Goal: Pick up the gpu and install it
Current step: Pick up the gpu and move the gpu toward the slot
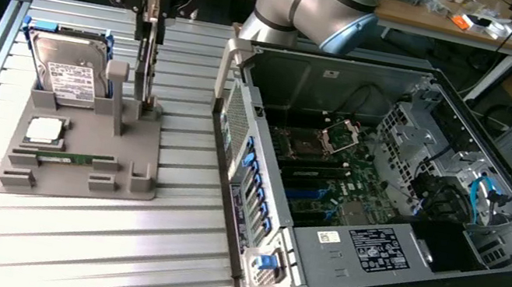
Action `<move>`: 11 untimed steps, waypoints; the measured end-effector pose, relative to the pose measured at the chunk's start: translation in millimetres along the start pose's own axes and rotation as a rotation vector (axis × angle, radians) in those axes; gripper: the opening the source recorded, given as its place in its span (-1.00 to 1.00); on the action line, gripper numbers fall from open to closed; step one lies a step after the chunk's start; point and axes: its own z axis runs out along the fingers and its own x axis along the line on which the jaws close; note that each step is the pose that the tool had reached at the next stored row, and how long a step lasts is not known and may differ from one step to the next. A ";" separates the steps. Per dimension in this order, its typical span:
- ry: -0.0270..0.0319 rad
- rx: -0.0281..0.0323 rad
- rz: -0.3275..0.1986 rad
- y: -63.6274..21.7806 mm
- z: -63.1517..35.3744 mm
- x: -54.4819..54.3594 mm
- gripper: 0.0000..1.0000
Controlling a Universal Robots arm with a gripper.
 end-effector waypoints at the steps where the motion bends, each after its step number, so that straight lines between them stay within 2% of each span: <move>1: 0.0000 0.0000 0.000 0.1 -1.4 0.0 -0.47; 11: -0.0001 0.0000 0.000 0.5 -10.4 -0.2 -0.47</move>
